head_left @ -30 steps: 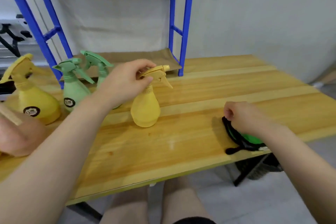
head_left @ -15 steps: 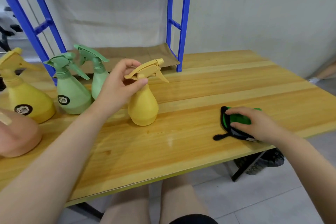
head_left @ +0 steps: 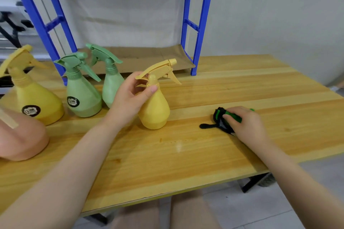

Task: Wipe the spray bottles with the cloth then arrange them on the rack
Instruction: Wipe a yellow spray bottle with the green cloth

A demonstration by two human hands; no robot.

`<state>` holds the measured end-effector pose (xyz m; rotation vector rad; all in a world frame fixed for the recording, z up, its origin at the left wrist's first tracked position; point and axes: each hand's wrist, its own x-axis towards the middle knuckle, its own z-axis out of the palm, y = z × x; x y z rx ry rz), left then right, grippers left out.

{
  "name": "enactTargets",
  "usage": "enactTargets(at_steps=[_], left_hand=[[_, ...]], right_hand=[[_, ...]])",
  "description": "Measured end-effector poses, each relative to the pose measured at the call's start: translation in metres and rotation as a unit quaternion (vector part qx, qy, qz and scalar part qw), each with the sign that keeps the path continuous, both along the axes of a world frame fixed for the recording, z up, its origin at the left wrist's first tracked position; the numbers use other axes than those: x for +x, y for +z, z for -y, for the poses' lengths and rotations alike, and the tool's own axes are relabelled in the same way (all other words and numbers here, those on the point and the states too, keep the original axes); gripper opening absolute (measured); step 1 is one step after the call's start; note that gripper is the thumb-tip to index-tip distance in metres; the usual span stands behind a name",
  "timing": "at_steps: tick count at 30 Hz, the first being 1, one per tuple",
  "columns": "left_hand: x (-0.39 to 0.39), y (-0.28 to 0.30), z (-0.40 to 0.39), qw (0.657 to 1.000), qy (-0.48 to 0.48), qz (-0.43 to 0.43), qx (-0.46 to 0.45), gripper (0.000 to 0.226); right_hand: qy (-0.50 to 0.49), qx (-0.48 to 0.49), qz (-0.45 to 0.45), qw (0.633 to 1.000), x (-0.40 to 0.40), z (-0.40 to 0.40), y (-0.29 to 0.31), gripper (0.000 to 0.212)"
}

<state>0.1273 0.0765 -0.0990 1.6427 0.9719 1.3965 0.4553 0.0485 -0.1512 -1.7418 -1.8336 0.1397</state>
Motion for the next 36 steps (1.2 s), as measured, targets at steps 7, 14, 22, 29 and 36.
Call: enactTargets(at_steps=[7, 14, 22, 29, 36], left_hand=[[-0.005, -0.007, -0.009, 0.998, 0.055, -0.023, 0.010, 0.025], [-0.006, -0.008, -0.008, 0.995, 0.079, -0.052, 0.019, 0.021], [-0.010, -0.007, -0.007, 0.993, 0.099, -0.058, 0.015, 0.018], [-0.012, -0.005, -0.009, 0.996, 0.065, -0.050, 0.019, 0.009], [-0.012, -0.005, -0.008, 0.994, 0.090, -0.050, 0.024, 0.010]], right_hand=[[0.041, -0.018, -0.328, 0.944, -0.068, -0.021, 0.016, 0.016], [0.066, -0.058, -0.532, 0.842, -0.111, -0.033, 0.023, 0.020], [0.146, -0.127, -0.589, 0.785, -0.149, -0.029, 0.020, 0.020], [0.174, -0.080, -0.519, 0.833, -0.155, -0.030, 0.013, 0.020], [0.142, -0.123, -0.523, 0.831, -0.156, -0.034, 0.017, 0.033]])
